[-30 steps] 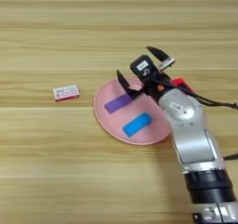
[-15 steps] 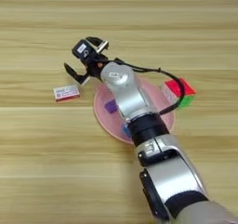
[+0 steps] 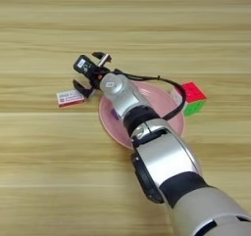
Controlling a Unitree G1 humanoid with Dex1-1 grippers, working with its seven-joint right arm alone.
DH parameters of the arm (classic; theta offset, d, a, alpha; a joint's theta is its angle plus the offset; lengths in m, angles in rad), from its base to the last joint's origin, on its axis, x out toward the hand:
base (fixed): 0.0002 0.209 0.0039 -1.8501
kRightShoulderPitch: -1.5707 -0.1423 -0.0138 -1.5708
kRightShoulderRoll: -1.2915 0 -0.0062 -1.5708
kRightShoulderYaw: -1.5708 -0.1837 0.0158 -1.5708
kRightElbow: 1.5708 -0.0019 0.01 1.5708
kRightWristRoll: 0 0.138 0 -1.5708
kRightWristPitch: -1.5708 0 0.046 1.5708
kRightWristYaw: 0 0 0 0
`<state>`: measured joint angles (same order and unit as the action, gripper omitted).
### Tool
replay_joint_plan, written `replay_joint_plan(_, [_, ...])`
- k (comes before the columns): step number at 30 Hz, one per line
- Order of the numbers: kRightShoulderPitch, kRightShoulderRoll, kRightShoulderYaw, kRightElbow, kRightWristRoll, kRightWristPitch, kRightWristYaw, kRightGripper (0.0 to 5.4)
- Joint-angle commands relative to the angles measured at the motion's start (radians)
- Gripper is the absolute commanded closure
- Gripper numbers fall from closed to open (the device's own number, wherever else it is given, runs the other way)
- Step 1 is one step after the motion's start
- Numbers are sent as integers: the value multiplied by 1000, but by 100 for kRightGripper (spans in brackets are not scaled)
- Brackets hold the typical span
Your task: Move the objects on the table
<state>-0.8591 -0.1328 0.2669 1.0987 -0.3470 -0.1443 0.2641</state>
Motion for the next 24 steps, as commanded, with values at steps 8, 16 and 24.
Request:
replay_joint_plan(8, [-48, -22, -4, -45, 3, -38, 29, 5])
replay_joint_plan(16, [-40, 6, 1, -4, 4, -48, 39, 5])
replay_joint_plan(24, [16, -6, 27, -46, -14, -62, 69, 5])
